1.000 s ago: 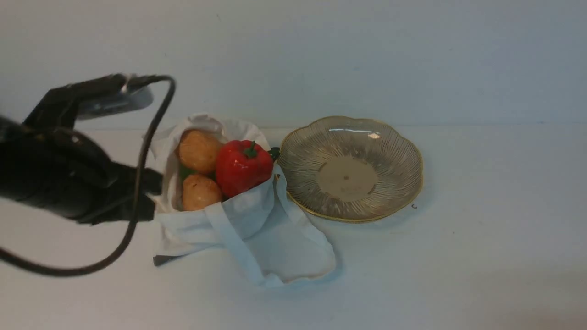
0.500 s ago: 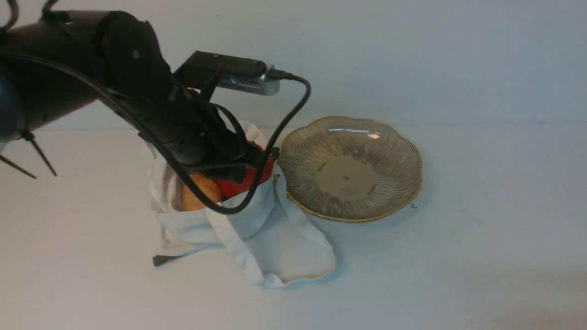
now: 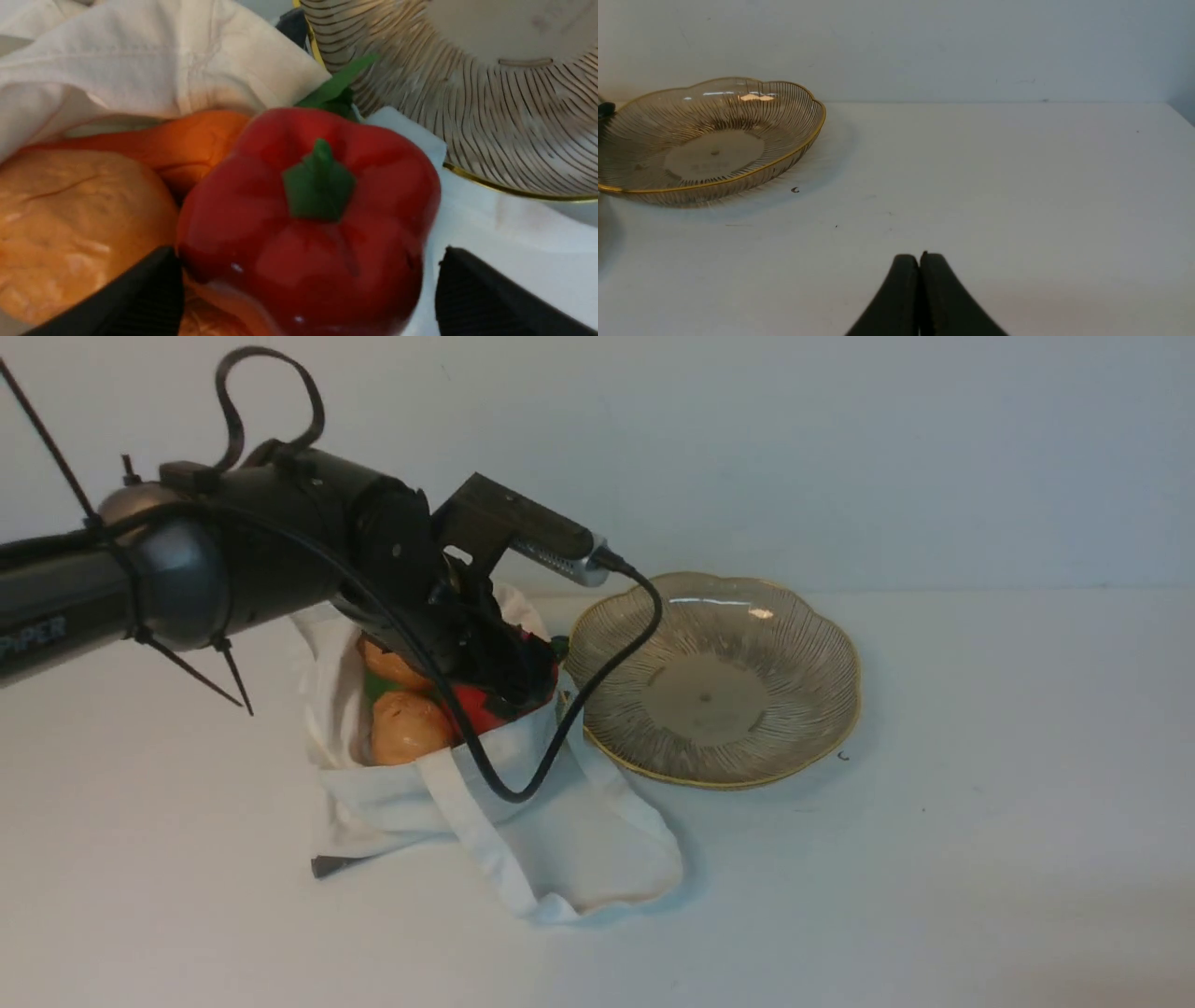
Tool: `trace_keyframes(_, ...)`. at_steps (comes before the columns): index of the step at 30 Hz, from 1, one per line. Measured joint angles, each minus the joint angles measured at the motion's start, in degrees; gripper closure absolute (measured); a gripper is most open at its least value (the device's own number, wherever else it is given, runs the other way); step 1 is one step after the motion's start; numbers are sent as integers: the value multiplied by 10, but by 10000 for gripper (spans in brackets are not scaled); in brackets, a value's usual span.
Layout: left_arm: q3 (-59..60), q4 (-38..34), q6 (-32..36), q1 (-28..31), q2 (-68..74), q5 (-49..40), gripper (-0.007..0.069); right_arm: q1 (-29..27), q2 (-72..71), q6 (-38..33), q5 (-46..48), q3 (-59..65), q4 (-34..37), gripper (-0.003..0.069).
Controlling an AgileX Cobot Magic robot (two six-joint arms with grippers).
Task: Take vegetables from cloth bag on white table place on plate.
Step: 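Reach into the bag and grasp the red bell pepper with the left gripper, then take the red bell pepper out of the bag and place it on the plate with the left gripper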
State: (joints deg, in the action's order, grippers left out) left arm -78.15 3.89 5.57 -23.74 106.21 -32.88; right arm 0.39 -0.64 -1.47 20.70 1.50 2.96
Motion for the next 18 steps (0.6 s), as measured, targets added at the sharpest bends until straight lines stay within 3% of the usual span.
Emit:
trace_keyframes(3, 0, 0, 0, 0, 10, 10, -50, 0, 0, 0, 0, 0, 0, 673)
trace_keyframes(7, 0, 0, 0, 0, 22, 17, 73, 0, 0, 0, 0, 0, 0, 673)
trace_keyframes(9, 0, 0, 0, 0, 22, 17, 242, 0, 0, 0, 0, 0, 0, 673)
trace_keyframes(18, -46, -6, 0, -3, -77, -16, 241, 0, 0, 1, 0, 0, 0, 673)
